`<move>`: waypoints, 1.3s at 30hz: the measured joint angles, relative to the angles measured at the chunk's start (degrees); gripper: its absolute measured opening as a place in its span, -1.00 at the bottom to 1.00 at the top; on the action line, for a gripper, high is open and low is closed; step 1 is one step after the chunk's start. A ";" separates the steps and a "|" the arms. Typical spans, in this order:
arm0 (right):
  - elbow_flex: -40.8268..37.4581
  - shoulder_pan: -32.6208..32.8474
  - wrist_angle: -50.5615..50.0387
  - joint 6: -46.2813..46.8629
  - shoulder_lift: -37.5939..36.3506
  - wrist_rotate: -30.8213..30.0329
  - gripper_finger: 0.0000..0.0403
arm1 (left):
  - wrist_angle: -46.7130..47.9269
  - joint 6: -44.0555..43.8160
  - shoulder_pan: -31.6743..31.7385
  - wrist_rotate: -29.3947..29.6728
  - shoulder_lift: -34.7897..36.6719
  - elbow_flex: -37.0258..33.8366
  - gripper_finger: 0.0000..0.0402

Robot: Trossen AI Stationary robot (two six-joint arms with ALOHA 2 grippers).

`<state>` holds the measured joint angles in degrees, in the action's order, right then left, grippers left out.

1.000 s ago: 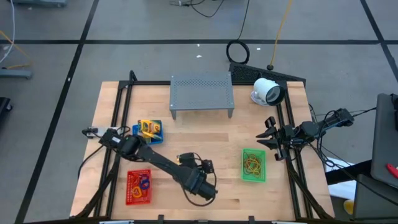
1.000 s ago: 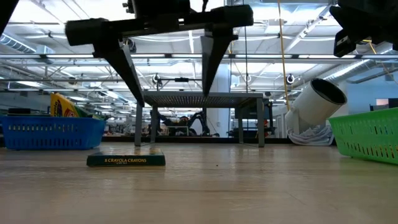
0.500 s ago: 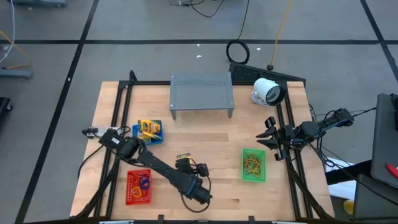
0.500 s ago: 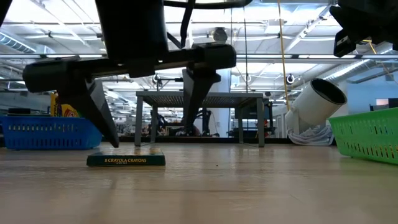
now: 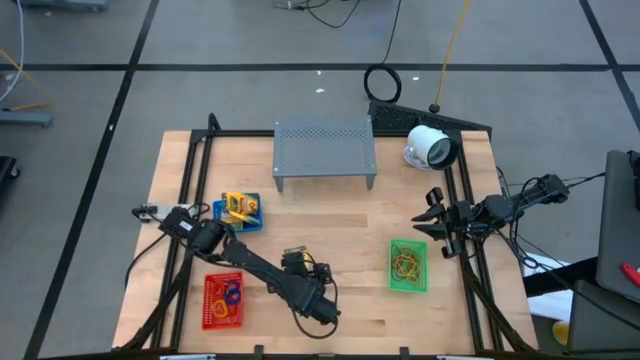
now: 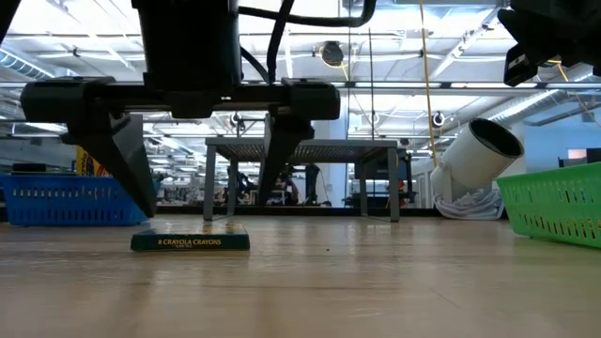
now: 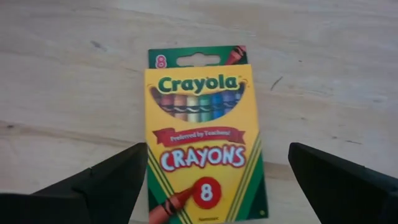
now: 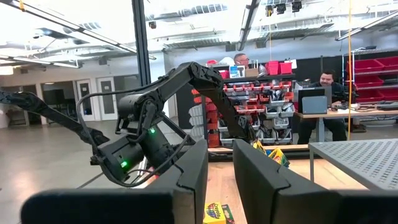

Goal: Pick & Place Office Desk Supplies
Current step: Put the yellow crayon box into the blue bin

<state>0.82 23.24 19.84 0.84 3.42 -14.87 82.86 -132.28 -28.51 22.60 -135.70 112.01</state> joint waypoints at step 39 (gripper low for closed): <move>0.00 0.00 0.00 0.02 0.00 0.00 -0.67 | -3.90 1.11 0.79 -2.20 -0.11 -2.34 0.99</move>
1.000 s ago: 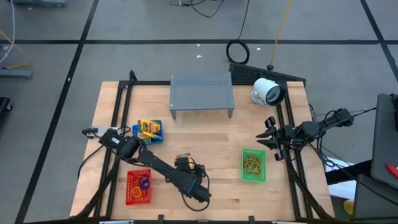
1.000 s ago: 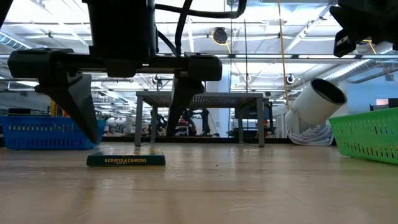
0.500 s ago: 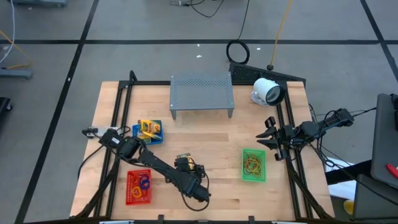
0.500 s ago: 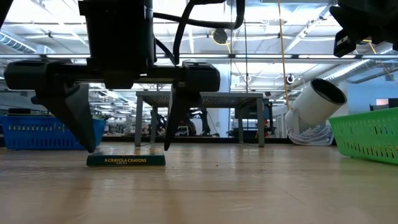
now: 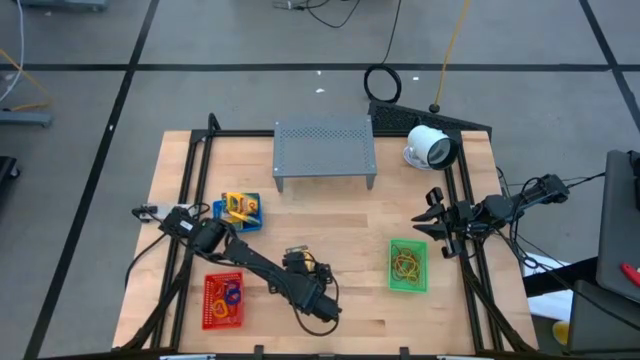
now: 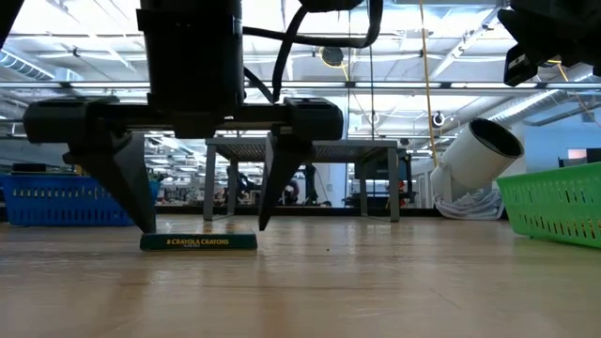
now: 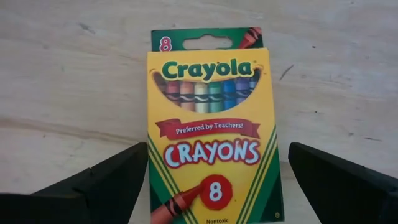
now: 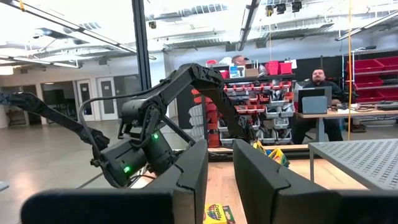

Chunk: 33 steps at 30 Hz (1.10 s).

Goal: Pick & Place Office Desk Supplies
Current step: Put the yellow crayon box into the blue bin

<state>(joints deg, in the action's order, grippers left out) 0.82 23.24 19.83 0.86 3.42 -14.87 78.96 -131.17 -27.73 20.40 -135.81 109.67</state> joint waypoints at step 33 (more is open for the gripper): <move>0.00 -0.02 0.00 0.00 -0.02 0.00 -0.67 | -1.26 0.15 0.24 -1.18 -2.73 0.15 0.99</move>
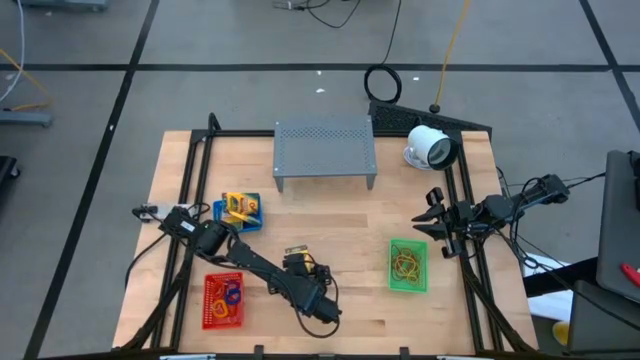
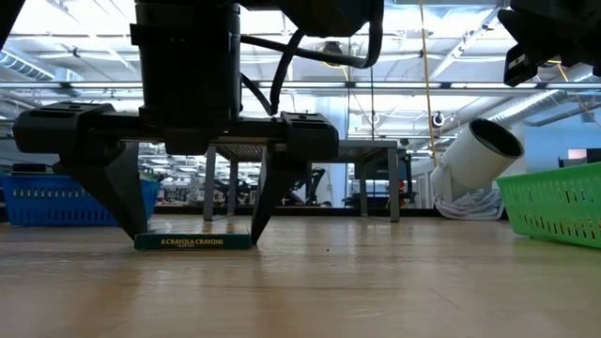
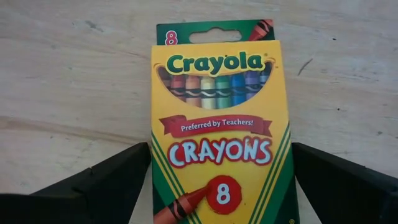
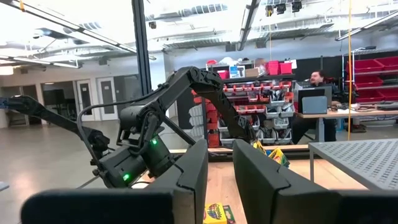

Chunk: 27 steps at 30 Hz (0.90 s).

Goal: Pick & Place Office Desk Supplies
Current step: Put the yellow crayon box into the blue bin

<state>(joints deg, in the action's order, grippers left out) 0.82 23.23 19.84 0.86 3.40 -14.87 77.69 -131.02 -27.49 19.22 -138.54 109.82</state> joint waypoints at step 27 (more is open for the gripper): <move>0.00 0.02 0.00 0.00 0.00 0.00 -0.67 | -1.42 1.37 0.04 1.45 -0.11 0.39 0.99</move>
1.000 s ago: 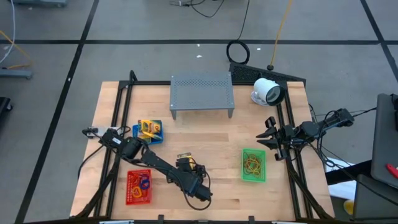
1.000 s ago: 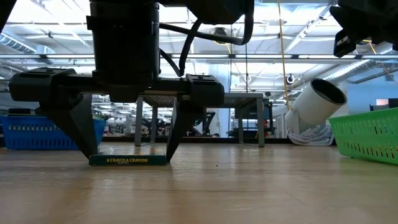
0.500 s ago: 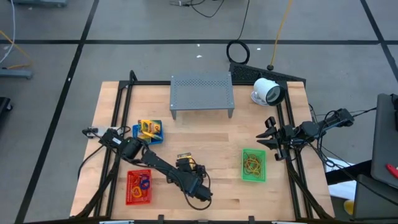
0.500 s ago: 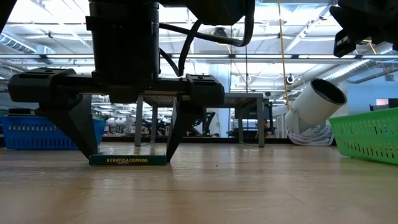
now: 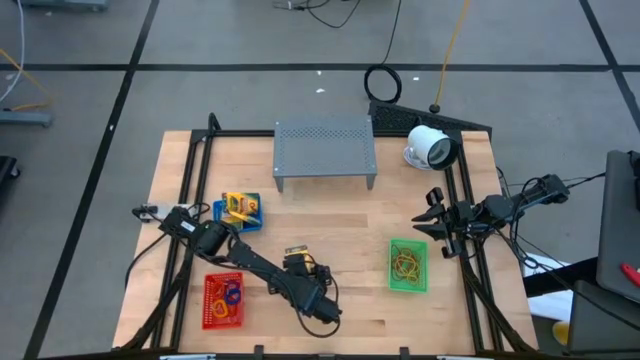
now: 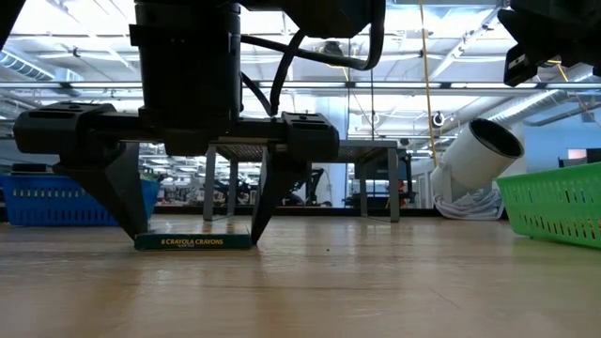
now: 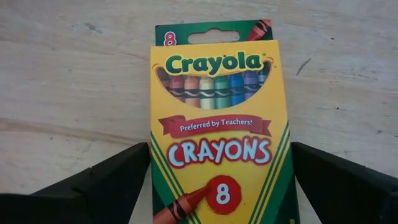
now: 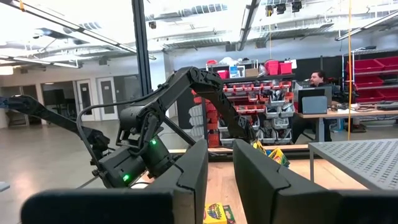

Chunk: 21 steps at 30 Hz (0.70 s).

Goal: Pick & Place Office Desk Supplies
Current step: Put the yellow crayon box into the blue bin

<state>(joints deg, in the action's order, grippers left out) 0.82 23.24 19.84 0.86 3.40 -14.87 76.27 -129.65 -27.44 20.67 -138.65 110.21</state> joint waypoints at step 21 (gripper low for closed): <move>0.00 0.00 0.00 -0.02 0.00 0.00 -0.67 | -0.48 -2.10 0.15 -0.07 0.01 -0.02 0.74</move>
<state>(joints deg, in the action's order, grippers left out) 0.82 23.24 19.84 0.84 3.40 -14.87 75.79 -131.75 -27.29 20.60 -138.64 110.19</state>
